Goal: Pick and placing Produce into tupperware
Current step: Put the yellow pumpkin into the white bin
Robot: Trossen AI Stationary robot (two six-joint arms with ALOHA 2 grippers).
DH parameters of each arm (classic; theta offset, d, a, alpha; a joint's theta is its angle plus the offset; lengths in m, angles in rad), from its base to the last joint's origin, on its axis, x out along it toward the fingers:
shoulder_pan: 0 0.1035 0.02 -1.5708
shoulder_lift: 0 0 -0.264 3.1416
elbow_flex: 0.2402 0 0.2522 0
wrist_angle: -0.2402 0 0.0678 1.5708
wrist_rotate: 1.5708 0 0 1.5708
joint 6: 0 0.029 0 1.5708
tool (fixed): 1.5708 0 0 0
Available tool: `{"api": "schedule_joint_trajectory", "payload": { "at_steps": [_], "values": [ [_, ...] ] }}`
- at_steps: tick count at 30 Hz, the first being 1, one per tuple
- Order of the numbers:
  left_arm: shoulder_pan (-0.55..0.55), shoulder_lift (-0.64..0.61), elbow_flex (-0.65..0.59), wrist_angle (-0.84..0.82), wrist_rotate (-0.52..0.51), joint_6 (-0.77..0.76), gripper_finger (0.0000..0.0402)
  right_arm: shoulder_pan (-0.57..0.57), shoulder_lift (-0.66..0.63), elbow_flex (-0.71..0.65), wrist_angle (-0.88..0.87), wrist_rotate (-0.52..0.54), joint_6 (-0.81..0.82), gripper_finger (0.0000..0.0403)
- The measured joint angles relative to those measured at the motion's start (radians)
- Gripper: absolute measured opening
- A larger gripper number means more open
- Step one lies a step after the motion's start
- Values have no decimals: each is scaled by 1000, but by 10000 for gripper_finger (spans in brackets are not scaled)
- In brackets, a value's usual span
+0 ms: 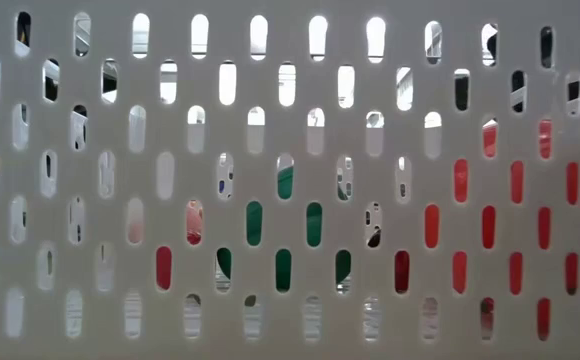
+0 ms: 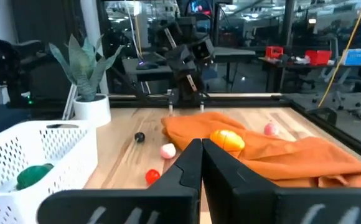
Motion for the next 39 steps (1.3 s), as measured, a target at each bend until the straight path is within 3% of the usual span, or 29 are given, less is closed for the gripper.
{"api": "schedule_joint_trajectory", "payload": {
  "at_steps": [16,22,39],
  "values": [
    [0,0,0,0,0,0,1,-10,-8,0,-3,28,-84,0],
    [0,0,0,0,0,0,1,-10,-8,0,-6,27,-48,0],
    [0,0,0,0,0,0,1,-10,-7,-1,-151,26,-46,0]
  ]
}}
